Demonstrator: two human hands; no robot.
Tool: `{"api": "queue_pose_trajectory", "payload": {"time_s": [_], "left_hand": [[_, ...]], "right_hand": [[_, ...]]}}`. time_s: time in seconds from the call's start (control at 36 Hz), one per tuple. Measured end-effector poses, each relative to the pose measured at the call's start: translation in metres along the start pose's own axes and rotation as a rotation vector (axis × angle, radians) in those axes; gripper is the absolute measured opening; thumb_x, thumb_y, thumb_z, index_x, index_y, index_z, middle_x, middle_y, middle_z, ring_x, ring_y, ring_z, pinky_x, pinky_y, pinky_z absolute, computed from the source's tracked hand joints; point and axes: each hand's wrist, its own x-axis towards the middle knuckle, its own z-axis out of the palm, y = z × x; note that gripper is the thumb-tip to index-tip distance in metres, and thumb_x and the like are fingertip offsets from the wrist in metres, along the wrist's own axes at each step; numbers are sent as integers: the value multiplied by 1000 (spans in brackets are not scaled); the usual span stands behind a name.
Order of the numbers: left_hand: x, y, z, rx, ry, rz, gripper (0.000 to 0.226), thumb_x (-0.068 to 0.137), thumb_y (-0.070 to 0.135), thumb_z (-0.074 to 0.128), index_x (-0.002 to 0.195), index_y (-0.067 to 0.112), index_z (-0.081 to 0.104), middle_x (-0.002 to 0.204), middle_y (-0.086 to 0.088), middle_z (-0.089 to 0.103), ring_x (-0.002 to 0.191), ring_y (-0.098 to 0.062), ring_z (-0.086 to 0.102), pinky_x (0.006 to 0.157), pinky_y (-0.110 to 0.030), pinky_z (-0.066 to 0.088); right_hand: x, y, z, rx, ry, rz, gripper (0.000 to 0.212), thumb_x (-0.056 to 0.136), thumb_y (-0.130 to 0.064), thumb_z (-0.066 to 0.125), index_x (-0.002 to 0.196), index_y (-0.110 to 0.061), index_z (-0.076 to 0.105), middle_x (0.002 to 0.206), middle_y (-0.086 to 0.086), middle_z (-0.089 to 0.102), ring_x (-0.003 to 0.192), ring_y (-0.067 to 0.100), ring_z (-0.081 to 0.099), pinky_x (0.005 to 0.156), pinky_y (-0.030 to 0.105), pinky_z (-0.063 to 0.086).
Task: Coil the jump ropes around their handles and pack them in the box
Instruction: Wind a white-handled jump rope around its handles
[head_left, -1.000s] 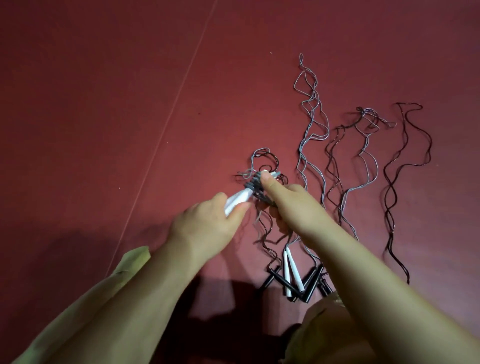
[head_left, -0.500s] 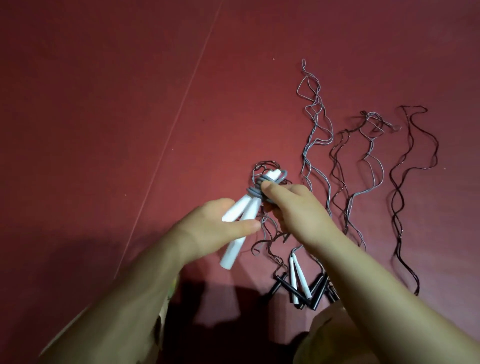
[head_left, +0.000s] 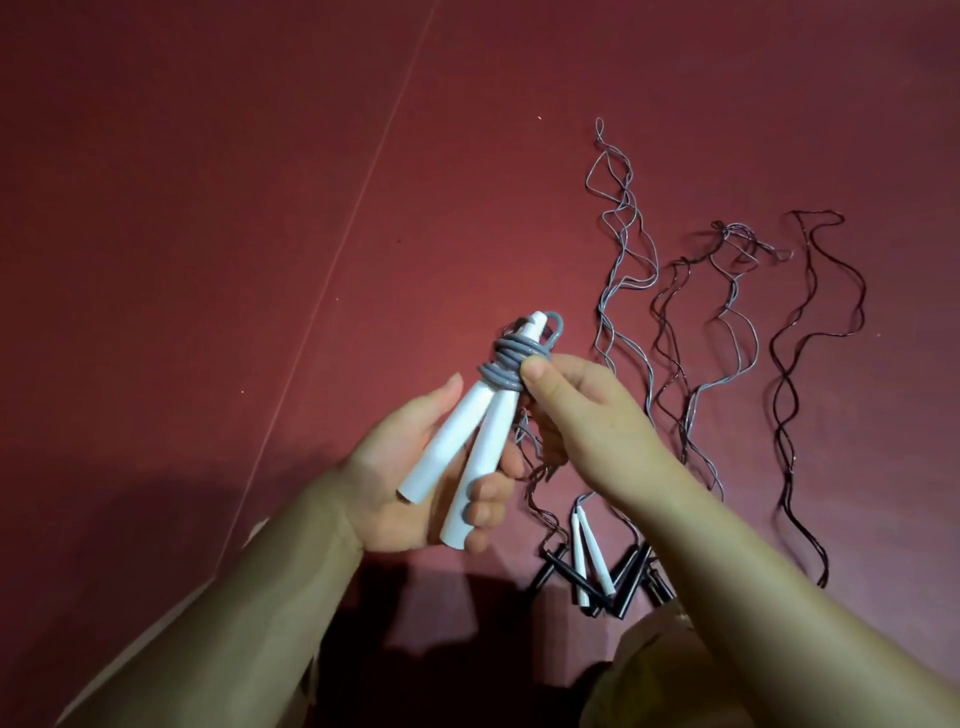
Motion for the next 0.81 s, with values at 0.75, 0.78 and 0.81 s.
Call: {"api": "queue_pose_trajectory", "payload": {"time_s": [0.75,0.78,0.81], "left_hand": [[18,-13,-16,1334,1007,647,60,76,71,33,77,16,57,72,2,54,76,-25,53,70,-40,44],[18,-13,-15,1354,1004,677,61,74,71,31,77,16,57,73,2,54,77,-24,52,70,-40,44],[19,-13,-15,1358,999,694,61,72,71,30,77,16,57,74,2,55,77,-23,52,70,-40,44]], "right_hand": [[1,3,14,-14,73,344,59,96,-58,34,72,-12,62,54,-2,49,49,16,43,42,19,32],[1,2,14,5,82,346,54,96,-56,37,71,-13,59,54,-2,46,48,15,39,42,20,31],[2,1,15,17,90,346,50,97,-53,39,69,-15,56,54,-3,43,46,13,35,43,20,30]]}}
